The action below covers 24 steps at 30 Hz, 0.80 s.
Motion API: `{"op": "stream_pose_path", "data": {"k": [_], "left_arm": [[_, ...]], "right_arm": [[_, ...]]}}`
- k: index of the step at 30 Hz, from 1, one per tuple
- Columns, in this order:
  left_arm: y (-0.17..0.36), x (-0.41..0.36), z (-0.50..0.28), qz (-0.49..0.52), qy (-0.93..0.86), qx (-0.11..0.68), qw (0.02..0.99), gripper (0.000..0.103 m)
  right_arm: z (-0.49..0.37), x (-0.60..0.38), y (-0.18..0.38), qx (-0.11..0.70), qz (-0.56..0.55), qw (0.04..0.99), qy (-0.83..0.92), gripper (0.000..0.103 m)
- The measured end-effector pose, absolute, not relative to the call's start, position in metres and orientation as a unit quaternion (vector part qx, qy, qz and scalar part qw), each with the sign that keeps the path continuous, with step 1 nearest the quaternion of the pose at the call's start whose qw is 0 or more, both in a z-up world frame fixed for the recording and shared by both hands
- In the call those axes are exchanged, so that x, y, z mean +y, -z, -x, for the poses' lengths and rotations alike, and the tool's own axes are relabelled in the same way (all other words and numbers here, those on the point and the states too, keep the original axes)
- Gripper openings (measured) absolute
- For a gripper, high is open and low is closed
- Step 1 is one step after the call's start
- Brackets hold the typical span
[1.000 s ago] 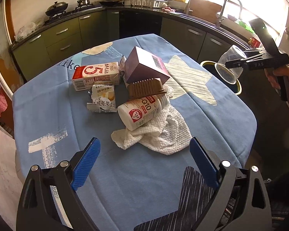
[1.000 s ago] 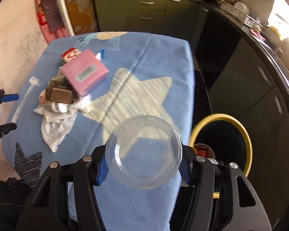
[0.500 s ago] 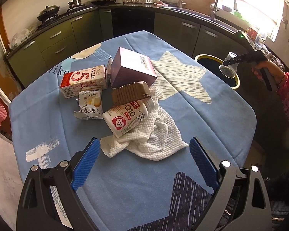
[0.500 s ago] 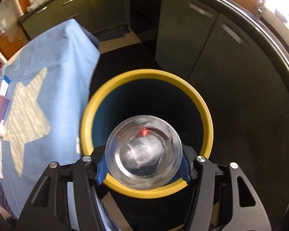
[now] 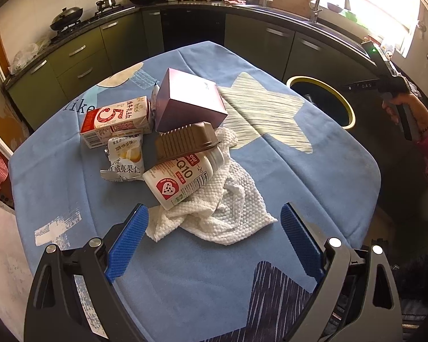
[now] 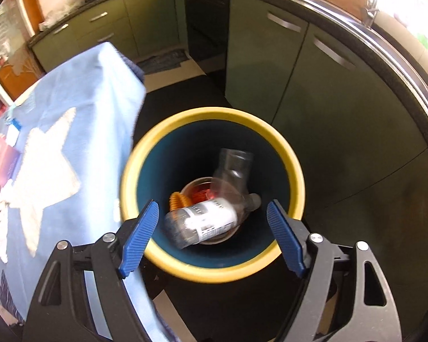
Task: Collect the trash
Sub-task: 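Carry the plastic cup over the bin and open the right gripper, then move the left gripper toward the pink box on the table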
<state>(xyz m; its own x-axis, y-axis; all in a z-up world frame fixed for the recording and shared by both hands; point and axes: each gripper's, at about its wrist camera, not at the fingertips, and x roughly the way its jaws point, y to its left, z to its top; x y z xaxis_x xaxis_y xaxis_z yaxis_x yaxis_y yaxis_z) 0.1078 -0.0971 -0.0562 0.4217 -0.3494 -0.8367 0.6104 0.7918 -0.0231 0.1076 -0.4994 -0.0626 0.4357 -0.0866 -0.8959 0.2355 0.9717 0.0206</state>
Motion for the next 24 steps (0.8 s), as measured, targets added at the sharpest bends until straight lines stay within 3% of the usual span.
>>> {"op": "stream_pose_path", "data": {"k": [12, 24], "left_arm": [[0.045, -0.129, -0.144, -0.16, 0.262, 0.445, 0.841, 0.097], [0.054, -0.193, -0.202, -0.212, 0.201, 0.446, 0.846, 0.097]], "right_arm": [[-0.095, -0.448, 0.058, 0.513, -0.054, 0.856, 0.041, 0.079], [-0.091, -0.461, 0.082, 0.525, -0.071, 0.848, 0.025, 0.079]]}}
